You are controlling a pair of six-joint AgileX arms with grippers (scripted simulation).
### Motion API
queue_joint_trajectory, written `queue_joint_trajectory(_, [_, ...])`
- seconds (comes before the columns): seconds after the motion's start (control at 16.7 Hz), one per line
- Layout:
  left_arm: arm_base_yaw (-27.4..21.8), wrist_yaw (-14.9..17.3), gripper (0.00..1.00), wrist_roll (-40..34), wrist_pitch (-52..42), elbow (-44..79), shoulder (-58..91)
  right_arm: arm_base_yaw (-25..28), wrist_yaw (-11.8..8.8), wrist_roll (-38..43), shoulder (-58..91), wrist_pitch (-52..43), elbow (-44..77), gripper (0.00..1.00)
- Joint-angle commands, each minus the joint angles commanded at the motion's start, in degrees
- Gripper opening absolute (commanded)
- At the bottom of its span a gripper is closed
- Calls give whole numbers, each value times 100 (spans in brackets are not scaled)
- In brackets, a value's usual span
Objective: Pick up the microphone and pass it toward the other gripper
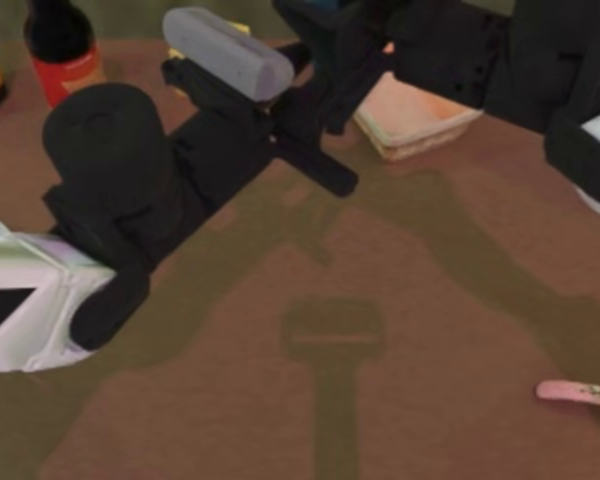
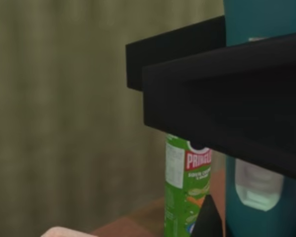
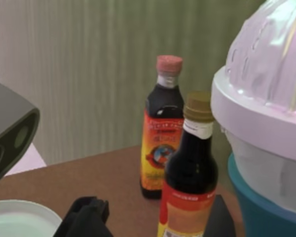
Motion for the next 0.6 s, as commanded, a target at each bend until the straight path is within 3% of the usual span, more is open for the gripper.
queue_joint_trajectory(0.48, [0,0,98,0,0,0,0,0,0,0,0,0,0,0])
queue_joint_trajectory(0.6, [0,0,100,0,0,0,0,0,0,0,0,0,0,0])
